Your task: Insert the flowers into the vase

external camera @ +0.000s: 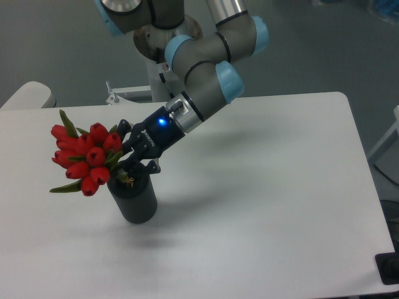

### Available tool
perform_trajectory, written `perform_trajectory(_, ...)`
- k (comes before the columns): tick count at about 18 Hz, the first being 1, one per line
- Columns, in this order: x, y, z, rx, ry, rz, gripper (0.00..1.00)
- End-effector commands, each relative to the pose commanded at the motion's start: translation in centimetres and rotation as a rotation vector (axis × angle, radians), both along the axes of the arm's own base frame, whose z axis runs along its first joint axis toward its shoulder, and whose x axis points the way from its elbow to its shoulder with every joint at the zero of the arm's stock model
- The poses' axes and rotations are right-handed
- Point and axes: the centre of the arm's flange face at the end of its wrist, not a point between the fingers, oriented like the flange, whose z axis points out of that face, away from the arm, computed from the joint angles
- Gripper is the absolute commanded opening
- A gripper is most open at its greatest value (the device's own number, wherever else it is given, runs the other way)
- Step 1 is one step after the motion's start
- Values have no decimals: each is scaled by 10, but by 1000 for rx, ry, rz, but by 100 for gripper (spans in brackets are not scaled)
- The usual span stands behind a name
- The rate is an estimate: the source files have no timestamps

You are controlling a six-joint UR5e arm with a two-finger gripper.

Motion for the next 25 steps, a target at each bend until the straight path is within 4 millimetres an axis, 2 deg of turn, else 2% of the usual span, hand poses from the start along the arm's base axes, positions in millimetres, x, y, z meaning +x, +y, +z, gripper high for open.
perform_trajectory(3,-2,-2,0,0,0,6,70)
perform_trajectory(7,-3,-3,-2,-5,-7,9,79)
perform_trajectory(10,-4,-3,-1,-12,18,10,100)
perform_trajectory(18,-13,-11,-6,-126,126,44,100)
perform_trajectory(20,-14,-13,5,-134,167,52,100)
perform_trajectory(22,-25,-20,8,-178,211,83,100)
perform_trajectory(25,-45,-24,24,-223,278,129,100)
